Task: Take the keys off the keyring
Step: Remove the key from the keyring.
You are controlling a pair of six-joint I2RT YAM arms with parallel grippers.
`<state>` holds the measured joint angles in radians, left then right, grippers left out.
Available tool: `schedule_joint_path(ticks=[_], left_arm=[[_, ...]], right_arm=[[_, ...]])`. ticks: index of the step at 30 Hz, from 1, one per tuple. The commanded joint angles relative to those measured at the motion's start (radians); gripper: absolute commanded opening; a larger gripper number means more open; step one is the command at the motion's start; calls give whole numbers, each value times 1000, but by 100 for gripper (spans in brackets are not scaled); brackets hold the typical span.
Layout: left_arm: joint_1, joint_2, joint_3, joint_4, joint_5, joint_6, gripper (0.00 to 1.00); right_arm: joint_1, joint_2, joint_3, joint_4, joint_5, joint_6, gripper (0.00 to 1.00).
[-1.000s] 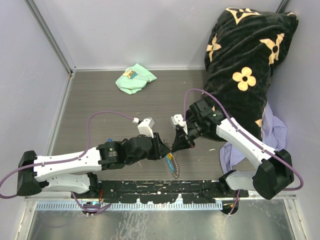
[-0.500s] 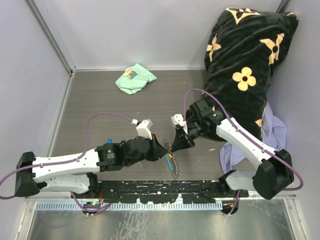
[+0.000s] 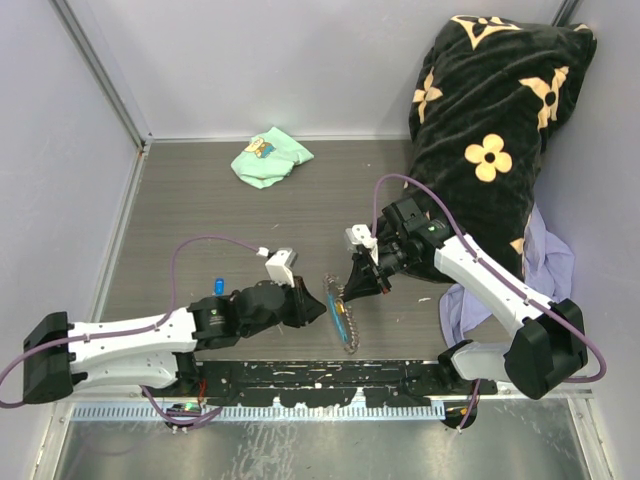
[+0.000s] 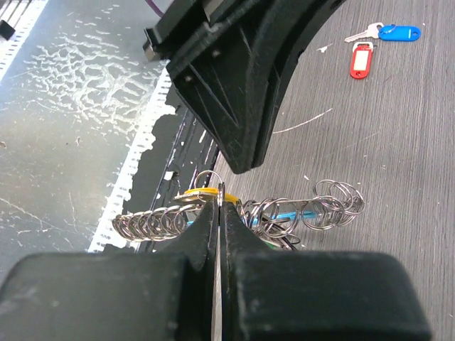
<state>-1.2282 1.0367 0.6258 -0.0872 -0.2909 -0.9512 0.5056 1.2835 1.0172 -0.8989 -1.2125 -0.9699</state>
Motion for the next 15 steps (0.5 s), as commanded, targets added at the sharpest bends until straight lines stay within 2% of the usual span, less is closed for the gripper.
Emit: schedule_joint_path(ticks=[1, 4, 7, 10, 15], left_arm=[[32, -136, -76, 227, 91, 93, 20], [50, -217, -154, 367, 174, 106, 34], [55, -226, -180, 467, 242, 96, 43], [56, -187, -130, 437, 256, 56, 46], [58, -119, -41, 313, 203, -21, 48]], right_arm=[[-9, -31, 14, 26, -75, -2, 1], [-10, -32, 14, 26, -77, -2, 1], [-12, -29, 14, 26, -77, -2, 1], [-13, -27, 12, 26, -76, -2, 1], [-16, -24, 11, 26, -78, -3, 1]])
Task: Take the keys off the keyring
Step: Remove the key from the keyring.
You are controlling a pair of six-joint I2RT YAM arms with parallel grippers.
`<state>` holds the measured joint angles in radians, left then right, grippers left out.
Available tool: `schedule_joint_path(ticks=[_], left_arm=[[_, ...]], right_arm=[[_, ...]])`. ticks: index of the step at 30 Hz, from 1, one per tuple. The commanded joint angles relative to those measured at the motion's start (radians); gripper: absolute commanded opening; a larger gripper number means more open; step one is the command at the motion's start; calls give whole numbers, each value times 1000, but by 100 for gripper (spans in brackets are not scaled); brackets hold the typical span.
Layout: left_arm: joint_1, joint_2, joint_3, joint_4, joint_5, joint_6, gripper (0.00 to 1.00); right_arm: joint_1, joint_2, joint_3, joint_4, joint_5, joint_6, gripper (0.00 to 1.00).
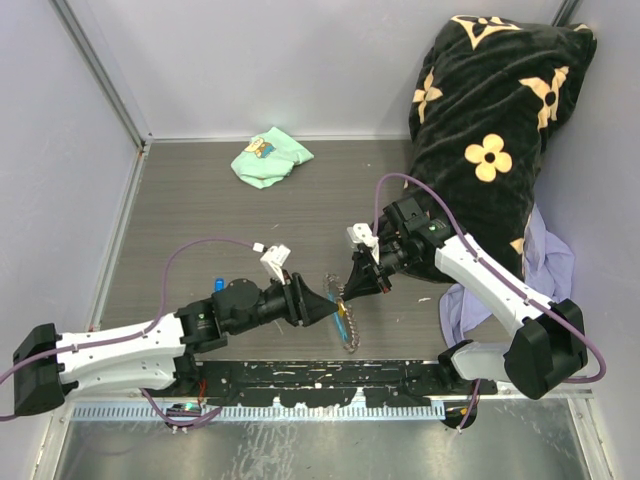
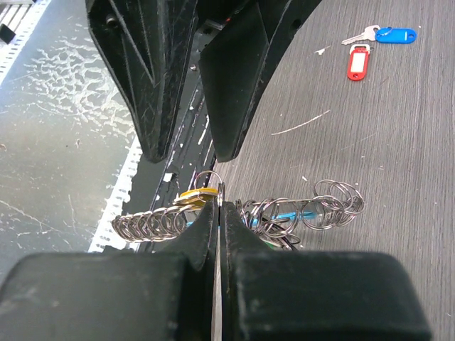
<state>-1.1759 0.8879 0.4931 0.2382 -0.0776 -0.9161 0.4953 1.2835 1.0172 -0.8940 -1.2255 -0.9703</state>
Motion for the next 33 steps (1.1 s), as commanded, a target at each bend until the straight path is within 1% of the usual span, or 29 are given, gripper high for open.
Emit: schedule_joint_path(ticks=[1, 4, 10, 13, 16, 18, 22, 24, 29, 33], left_arm=[[6, 40, 108, -60, -24, -67, 48], [5, 59, 136, -115, -51, -83, 46], [5, 84, 155, -130, -58, -89, 35], [5, 99, 168, -151, -55, -88, 34], [5, 105, 169, -153, -50, -86, 28], [5, 107, 170, -158, -54, -83, 23], [6, 105, 170, -175, -66, -78, 6], [7, 104, 162, -167, -67, -75, 1], [16, 95, 129, -126, -61, -72, 0], [35, 78, 76, -58, -47, -80, 0]], right_arm=[[-6, -25, 12, 21, -65, -3, 1], [-6, -27, 12, 22, -66, -3, 1], [-6, -30, 12, 21, -66, -2, 1], [-6, -30, 10, 21, -65, -2, 1], [-6, -31, 11, 21, -66, -2, 1], [-6, -33, 12, 21, -67, -2, 1], [-7, -33, 11, 21, -68, -2, 1], [-7, -35, 11, 21, -69, -2, 1], [-12, -36, 11, 21, -75, -2, 1], [-17, -39, 12, 20, -87, -2, 1]])
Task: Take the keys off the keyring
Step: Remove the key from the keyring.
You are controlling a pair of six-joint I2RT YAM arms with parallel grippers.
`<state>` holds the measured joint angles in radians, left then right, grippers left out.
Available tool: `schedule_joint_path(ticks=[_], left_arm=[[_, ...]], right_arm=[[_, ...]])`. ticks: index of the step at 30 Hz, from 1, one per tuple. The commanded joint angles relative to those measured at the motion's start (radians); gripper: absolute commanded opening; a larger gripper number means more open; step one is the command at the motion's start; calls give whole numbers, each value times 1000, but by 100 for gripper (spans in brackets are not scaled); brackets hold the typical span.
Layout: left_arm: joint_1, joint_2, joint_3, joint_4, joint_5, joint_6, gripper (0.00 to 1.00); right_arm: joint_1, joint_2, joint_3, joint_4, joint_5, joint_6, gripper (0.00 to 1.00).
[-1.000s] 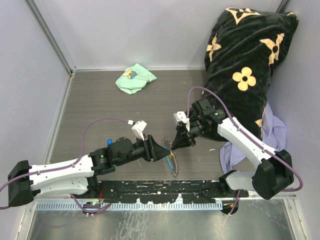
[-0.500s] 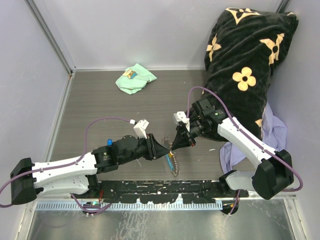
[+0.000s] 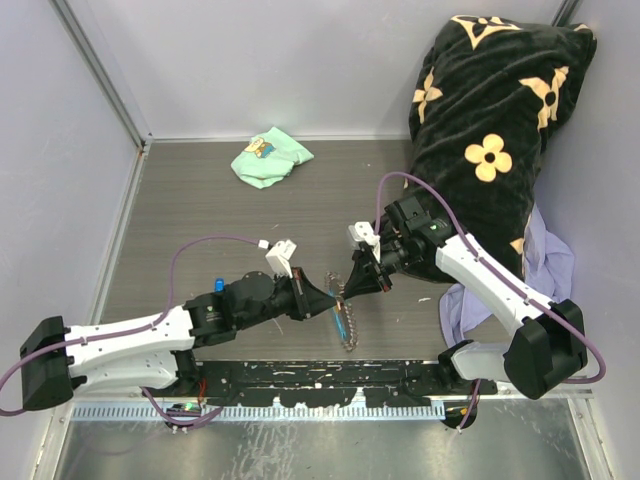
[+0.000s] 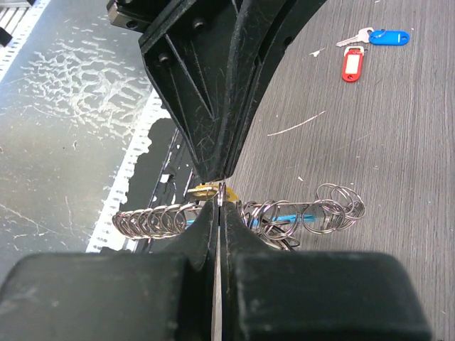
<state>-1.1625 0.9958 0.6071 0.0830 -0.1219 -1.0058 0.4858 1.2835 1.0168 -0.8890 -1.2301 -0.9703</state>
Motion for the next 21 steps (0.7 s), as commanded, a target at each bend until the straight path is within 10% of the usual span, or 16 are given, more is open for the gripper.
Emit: schedule_joint_path(ticks=[1, 21], left_arm=[[26, -31, -49, 116, 4, 3, 0], [110, 6, -135, 263, 141, -32, 0]], right_arm=[[-10, -41, 11, 15, -86, -1, 1], [-48, -58, -56, 64, -226, -89, 1]])
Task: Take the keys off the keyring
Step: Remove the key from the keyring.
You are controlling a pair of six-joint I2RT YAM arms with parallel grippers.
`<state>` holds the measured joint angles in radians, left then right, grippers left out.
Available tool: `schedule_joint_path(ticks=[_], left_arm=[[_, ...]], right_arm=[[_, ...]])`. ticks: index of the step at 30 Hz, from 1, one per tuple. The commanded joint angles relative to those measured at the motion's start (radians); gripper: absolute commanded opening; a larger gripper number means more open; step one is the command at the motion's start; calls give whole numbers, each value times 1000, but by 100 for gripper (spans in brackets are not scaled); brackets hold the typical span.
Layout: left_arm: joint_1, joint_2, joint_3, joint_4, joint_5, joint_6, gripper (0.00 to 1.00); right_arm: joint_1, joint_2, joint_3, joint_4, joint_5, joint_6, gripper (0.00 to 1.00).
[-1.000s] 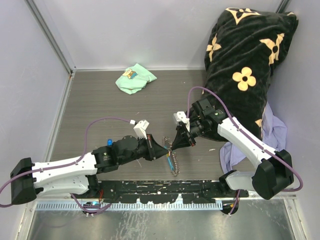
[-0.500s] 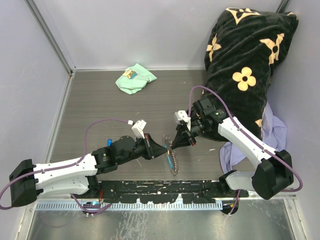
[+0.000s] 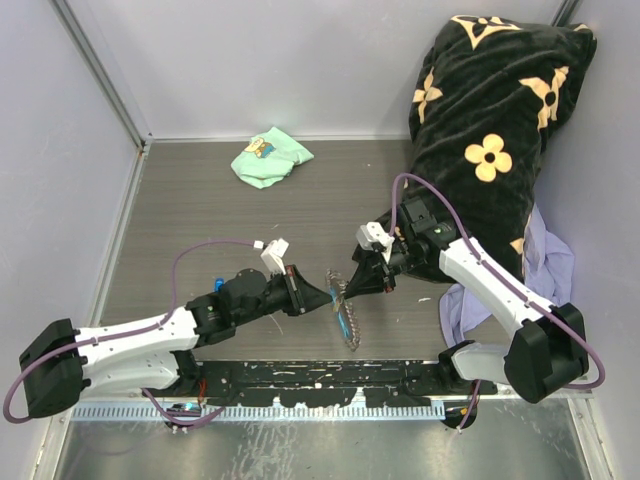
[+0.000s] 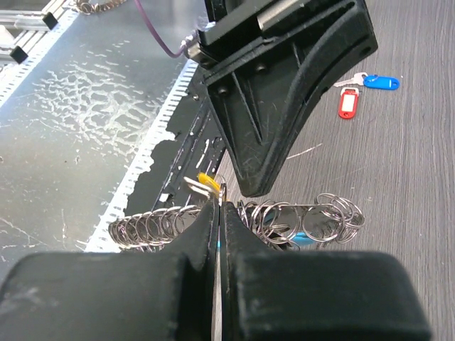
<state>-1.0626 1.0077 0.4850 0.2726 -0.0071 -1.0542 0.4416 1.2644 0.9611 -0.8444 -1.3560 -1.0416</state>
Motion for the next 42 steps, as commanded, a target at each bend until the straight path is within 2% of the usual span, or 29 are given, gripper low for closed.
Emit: schedule_joint_path(ticks=[1, 7, 10, 14, 16, 20, 23, 29, 36, 42], left_arm=[[11, -6, -17, 80, 29, 16, 0], [33, -53, -56, 123, 56, 46, 2], [52, -116, -98, 137, 72, 84, 10], [59, -196, -149, 198, 83, 138, 31], [59, -214, -166, 247, 100, 178, 38], [62, -191, -148, 313, 160, 289, 48], [77, -134, -110, 338, 234, 366, 52], [156, -18, -70, 416, 410, 411, 54], [189, 69, -41, 489, 508, 374, 37], [191, 109, -34, 541, 540, 353, 36]], right_arm=[[-4, -38, -1, 20, -100, -18, 1], [-7, -36, 3, 21, -94, -11, 1], [-8, -37, 3, 22, -95, -8, 1], [-9, -34, 3, 23, -96, -4, 1], [-8, -33, 1, 24, -96, -3, 1], [-9, -30, 2, 25, -99, -1, 1], [-9, -30, 0, 25, -100, -1, 1], [-9, -31, 1, 24, -106, 2, 1], [-9, -32, 0, 24, -109, 3, 1], [-8, -32, -1, 25, -107, 3, 1]])
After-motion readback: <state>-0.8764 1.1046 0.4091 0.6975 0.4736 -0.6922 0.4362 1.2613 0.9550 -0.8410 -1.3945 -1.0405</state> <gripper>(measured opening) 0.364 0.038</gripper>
